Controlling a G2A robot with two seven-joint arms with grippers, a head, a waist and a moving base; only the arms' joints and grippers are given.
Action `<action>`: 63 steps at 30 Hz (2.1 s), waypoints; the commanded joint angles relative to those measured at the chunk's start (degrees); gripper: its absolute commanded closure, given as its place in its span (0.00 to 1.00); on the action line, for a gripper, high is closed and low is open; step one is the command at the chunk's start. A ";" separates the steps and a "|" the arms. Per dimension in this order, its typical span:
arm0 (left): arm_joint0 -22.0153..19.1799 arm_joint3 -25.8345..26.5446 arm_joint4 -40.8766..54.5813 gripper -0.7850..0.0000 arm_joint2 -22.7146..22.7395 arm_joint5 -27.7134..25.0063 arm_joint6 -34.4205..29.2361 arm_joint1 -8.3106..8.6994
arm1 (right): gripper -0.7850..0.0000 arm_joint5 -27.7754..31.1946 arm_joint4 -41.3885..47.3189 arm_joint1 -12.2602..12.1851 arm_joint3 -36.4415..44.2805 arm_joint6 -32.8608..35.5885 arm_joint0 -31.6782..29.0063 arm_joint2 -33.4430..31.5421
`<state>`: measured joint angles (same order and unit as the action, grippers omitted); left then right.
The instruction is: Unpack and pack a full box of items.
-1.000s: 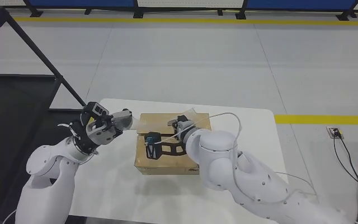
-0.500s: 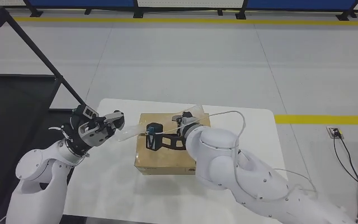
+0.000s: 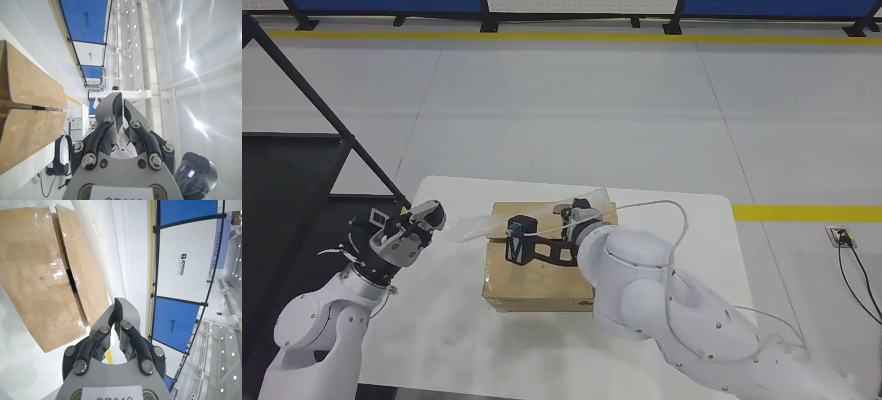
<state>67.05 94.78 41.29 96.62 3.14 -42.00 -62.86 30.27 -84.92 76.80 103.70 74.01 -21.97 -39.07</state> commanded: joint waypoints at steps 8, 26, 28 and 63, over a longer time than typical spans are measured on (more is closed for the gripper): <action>4.32 3.36 -2.35 0.44 0.49 0.70 -1.12 0.38 | 1.00 -3.83 -0.51 0.69 -4.30 3.83 3.90 5.15; 4.98 4.57 -7.79 0.76 -2.65 -1.55 3.27 0.38 | 1.00 -7.80 5.07 0.95 -6.67 7.81 9.51 11.17; 4.82 4.45 -8.84 0.91 -2.95 -1.74 3.66 0.41 | 1.00 -8.11 5.12 0.93 -6.53 8.11 9.50 11.55; 0.96 -2.08 -30.55 1.00 -8.86 -5.00 8.90 0.88 | 1.00 -10.37 11.66 7.78 -22.74 10.37 12.52 21.15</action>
<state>68.12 92.86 10.82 87.83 -1.81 -32.85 -62.00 19.81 -73.46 84.44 81.39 84.47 -9.57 -18.01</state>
